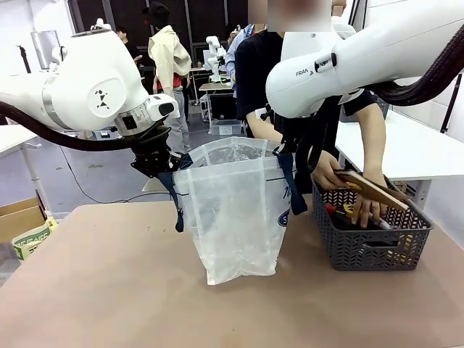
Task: Transfer purchased items from the store into the shopping bag.
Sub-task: Move the Reusable shopping bag to the right side of the table.
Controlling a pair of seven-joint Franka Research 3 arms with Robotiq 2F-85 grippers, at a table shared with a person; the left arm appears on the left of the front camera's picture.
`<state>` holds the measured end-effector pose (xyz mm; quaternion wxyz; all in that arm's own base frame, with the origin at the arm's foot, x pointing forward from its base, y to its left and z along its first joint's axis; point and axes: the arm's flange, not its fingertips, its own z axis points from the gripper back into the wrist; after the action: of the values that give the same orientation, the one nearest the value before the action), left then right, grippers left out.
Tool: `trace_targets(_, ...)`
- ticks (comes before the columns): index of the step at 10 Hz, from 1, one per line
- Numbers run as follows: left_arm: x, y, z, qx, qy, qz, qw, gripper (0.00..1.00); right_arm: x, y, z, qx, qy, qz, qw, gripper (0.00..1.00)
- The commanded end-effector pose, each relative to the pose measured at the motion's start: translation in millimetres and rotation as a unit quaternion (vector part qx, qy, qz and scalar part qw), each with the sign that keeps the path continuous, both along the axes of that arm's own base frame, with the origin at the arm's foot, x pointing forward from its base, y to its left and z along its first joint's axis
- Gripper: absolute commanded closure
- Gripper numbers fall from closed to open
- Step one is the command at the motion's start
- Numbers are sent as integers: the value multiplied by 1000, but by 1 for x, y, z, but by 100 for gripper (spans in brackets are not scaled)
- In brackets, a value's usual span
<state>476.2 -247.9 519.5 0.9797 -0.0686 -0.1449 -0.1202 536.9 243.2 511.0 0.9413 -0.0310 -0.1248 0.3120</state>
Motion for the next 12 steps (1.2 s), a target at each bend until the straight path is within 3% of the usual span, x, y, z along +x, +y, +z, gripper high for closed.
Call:
trace_targets(1, -3, 2, 1, -1, -2, 7, 1000, 100, 0, -2, -1, -1, 0, -1, 1000, 100)
trace_targets(12, -3, 2, 1, -1, -2, 7, 1000, 100, 0, -2, -1, -1, 0, -1, 1000, 100)
